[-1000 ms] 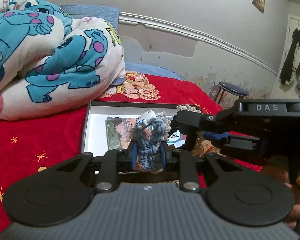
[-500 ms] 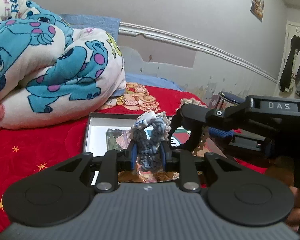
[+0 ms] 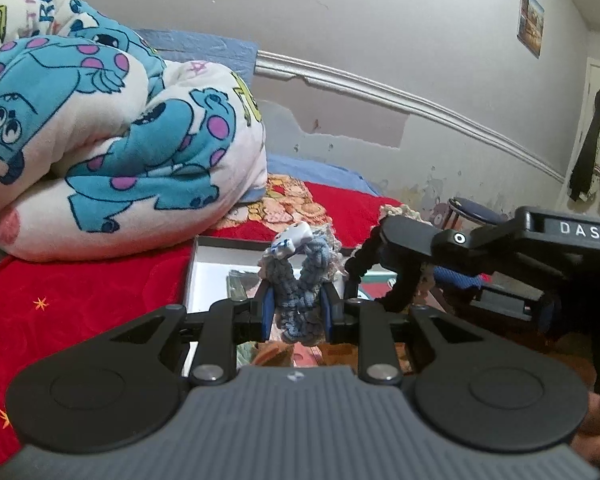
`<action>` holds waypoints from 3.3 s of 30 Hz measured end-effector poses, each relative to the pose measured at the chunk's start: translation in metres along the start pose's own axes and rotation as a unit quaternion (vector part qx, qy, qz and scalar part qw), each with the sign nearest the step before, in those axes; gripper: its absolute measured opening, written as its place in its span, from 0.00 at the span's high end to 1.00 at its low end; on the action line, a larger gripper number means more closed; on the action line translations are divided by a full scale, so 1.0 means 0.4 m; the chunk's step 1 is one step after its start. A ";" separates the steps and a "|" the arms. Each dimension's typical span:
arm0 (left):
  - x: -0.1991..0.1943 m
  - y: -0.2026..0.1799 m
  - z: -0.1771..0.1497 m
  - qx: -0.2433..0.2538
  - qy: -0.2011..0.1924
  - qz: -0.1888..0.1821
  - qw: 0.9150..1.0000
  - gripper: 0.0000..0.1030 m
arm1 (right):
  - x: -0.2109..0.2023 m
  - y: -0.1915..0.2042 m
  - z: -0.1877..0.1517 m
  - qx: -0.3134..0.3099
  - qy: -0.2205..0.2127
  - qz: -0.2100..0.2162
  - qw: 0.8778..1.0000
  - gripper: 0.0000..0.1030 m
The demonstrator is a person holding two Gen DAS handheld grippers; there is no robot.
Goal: Organize objects
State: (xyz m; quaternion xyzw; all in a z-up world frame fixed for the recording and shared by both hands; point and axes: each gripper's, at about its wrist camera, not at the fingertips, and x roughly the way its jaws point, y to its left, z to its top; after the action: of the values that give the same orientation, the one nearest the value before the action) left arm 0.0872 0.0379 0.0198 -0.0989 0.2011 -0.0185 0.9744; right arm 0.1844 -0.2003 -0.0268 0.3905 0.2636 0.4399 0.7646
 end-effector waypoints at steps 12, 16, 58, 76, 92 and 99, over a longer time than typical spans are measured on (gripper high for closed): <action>0.003 -0.004 0.010 0.014 -0.005 -0.002 1.000 0.73 | 0.009 -0.013 0.016 0.021 -0.006 0.015 1.000 0.88; 0.001 0.004 0.017 0.010 -0.013 0.000 1.000 0.73 | 0.015 -0.019 0.027 0.027 -0.010 0.018 0.999 0.88; 0.200 0.037 0.016 -0.008 0.014 -0.001 1.000 0.73 | 0.061 -0.102 0.067 0.016 -0.061 -0.116 0.991 0.88; 0.221 0.040 -0.009 -0.008 0.033 0.002 0.999 0.72 | 0.100 -0.118 0.031 0.013 -0.034 -0.159 0.987 0.87; 0.262 -0.028 -0.059 0.043 0.065 0.003 0.997 0.71 | 0.096 -0.145 0.026 0.030 -0.039 -0.190 0.981 0.86; 0.272 -0.025 -0.065 0.043 0.072 0.010 0.996 0.69 | 0.100 -0.152 0.023 0.033 -0.037 -0.195 0.979 0.86</action>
State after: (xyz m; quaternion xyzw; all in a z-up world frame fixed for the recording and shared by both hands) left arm 0.1769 0.0151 -0.0440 -0.0536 0.2708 -0.0248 0.9608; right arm 0.2386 -0.1875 -0.0746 0.3727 0.3209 0.2584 0.8315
